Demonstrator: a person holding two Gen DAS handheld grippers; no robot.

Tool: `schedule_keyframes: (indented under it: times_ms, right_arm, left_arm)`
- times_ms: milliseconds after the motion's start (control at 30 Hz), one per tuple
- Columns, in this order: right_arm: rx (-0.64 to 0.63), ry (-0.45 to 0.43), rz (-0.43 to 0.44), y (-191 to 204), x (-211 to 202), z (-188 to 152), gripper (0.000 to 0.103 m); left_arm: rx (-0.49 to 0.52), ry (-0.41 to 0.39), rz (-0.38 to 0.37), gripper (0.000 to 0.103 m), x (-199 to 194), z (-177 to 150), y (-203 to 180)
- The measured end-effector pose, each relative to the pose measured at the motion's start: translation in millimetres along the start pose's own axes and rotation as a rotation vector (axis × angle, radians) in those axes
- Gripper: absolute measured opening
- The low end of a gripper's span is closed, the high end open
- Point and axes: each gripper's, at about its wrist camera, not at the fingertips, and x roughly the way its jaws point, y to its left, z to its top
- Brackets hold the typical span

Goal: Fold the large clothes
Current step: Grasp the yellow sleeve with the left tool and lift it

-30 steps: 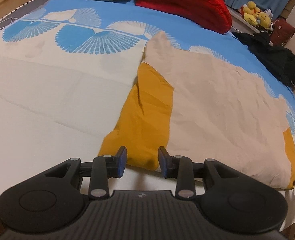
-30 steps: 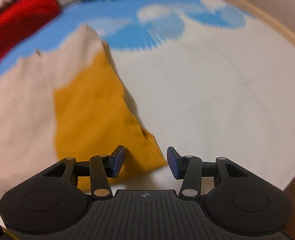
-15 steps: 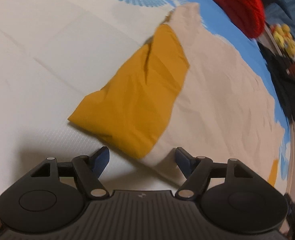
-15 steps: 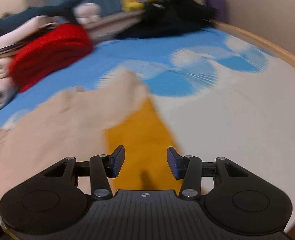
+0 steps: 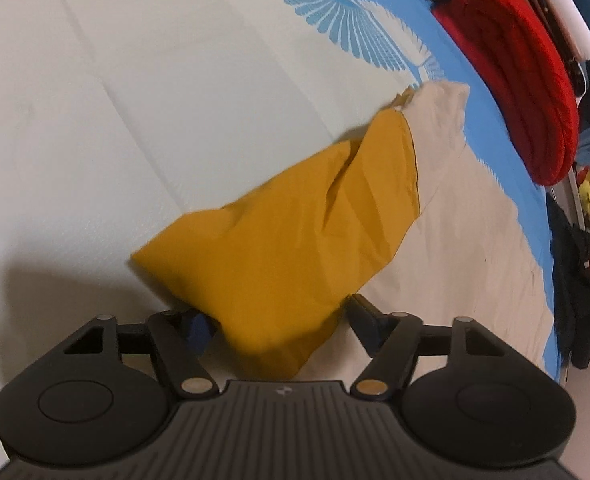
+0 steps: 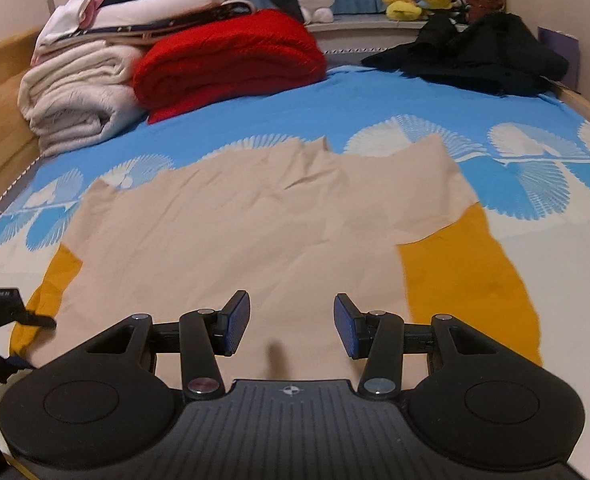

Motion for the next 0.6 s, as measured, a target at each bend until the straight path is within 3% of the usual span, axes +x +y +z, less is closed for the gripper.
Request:
schedule_keyframes:
  times_ms: [33,100,200,300,600]
  right_arm:
    - [0.001,0.002,0.000,4,1,0,0.049]
    - [0.001,0.003,0.001,11,1,0,0.049]
    - [-0.015,0.007,-0.002,22,2,0,0.049]
    - [-0.036,0.013,-0.006,33,7,0,0.049]
    - [-0.044,0.043,0.010,66,28,-1,0.049]
  left_arm:
    - [0.002,-0.005,-0.004,0.064,0,0,0]
    - [0.016,-0.011,-0.025,0.033,-1,-1,0]
    - [0.045,-0.018,-0.050,0.015,-4,0,-5]
    - [0.093,-0.045,-0.057,0.009,-14,0,-12]
    - [0.188,-0.149,-0.001,0.007,-61,1,-9]
